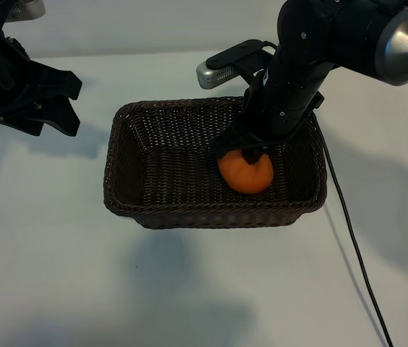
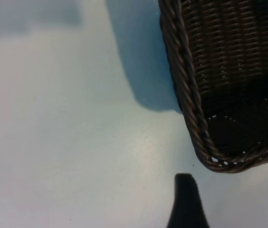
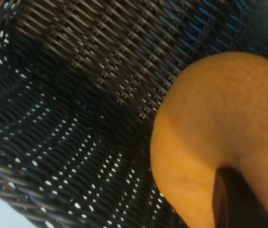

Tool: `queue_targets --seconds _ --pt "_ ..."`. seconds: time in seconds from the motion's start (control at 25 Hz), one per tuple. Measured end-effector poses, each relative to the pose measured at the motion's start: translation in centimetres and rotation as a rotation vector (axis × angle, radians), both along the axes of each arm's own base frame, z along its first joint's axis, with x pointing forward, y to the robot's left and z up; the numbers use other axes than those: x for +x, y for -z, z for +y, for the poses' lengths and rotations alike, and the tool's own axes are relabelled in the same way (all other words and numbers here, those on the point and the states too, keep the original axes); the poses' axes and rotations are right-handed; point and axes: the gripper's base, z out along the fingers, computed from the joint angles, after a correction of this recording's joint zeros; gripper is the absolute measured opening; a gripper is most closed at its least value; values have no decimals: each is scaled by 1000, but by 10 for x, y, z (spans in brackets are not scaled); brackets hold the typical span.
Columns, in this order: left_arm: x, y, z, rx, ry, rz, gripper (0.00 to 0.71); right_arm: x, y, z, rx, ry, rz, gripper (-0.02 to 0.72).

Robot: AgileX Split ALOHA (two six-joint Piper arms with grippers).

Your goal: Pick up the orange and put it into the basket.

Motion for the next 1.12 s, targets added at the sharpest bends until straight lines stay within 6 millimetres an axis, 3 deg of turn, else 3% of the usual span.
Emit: queue_targets --seconds 0.24,0.52,0.64,0.84,1.12 --pt "0 0 0 0 0 0 527 1 0 1 7 3 -16 107" --pt "0 0 0 0 0 0 527 2 -1 1 8 4 -20 361" --pt "0 0 0 0 0 0 527 2 -1 1 8 4 -21 425" --pt "0 0 0 0 0 0 527 -1 -8 -1 10 2 -20 437" --pt "0 0 0 0 0 0 527 -13 -44 -8 26 -7 -56 417"
